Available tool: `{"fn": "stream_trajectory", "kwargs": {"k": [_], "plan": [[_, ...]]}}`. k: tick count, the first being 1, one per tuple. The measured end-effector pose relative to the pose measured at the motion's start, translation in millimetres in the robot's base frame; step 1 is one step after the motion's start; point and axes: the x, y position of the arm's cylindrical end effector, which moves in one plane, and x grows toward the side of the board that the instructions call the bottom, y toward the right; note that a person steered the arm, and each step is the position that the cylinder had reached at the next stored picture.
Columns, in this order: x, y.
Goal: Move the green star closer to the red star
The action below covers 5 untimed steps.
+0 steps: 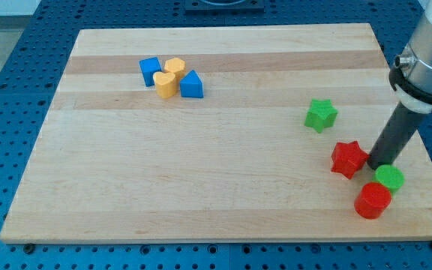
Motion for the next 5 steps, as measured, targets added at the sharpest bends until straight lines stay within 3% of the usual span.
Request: {"fn": "stream_trajectory", "kwargs": {"k": [2,3,4,5], "plan": [[-107,-17],[-122,-69],[-88,-125],[-86,-127]]}}
